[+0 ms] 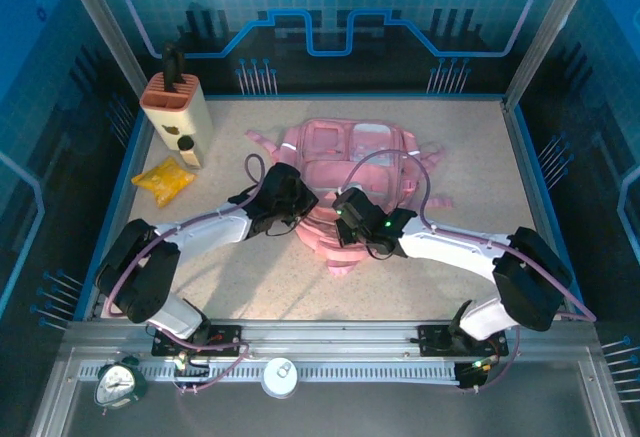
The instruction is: Pack the student bag
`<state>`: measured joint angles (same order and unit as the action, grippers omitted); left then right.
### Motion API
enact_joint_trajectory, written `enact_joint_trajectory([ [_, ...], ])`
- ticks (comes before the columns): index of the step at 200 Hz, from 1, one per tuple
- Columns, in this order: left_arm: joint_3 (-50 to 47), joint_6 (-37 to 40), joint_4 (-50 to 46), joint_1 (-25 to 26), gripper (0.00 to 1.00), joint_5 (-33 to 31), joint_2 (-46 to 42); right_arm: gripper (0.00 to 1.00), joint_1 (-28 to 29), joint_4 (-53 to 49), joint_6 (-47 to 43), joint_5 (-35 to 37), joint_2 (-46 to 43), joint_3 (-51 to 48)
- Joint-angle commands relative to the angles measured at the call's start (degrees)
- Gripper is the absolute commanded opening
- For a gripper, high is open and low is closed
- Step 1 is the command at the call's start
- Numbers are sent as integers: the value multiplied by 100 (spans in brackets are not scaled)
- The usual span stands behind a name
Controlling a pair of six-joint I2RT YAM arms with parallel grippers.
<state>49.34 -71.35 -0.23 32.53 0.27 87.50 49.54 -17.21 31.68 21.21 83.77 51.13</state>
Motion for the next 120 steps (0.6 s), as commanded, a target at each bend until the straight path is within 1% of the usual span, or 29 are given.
enact_joint_trajectory([
  [1,164,820,-542,-614,0,-360,-255,0,-271,-1171,139,252,-320,-42],
  [15,354,1433,-920,-1005,0,-224,-278,0,-458,-1221,27,372,-521,-475],
  [24,480,1795,-1035,-1262,0,-45,-209,0,-676,-1043,-127,277,-579,-642],
  [37,727,2261,-1012,-1597,0,480,5,0,-1069,-794,-308,114,-432,-634],
  [44,977,2563,-1140,-1708,0,607,195,0,-1187,-668,-390,177,-270,-530],
  [53,1357,2873,-1399,-1803,0,577,452,0,-1198,-589,-470,265,-21,-339],
  [61,1618,3078,-1463,-1897,0,791,667,0,-1119,-525,-526,130,152,-122],
  [68,1772,3101,-1509,-1978,0,1002,782,0,-927,-426,-586,20,252,-106],
  [71,1817,3099,-1510,-2001,0,1070,799,0,-855,-366,-600,10,280,45],
  [82,1771,3045,-1433,-1995,22,1133,723,0,-468,-276,-630,86,378,201],
  [96,1338,2541,-1220,-1896,47,1141,353,0,-332,-284,-520,-26,430,315],
  [101,1086,2244,-1066,-1834,52,1159,180,0,-332,-270,-476,-74,426,320],
  [107,718,1701,-762,-1726,56,1192,-44,0,-324,-257,-443,-97,406,319],
  [112,380,1314,-421,-1594,57,1178,-228,0,-325,-256,-435,-80,389,318],
  [120,-137,783,160,-1320,59,982,-488,0,-334,-280,-446,-12,369,318],
])
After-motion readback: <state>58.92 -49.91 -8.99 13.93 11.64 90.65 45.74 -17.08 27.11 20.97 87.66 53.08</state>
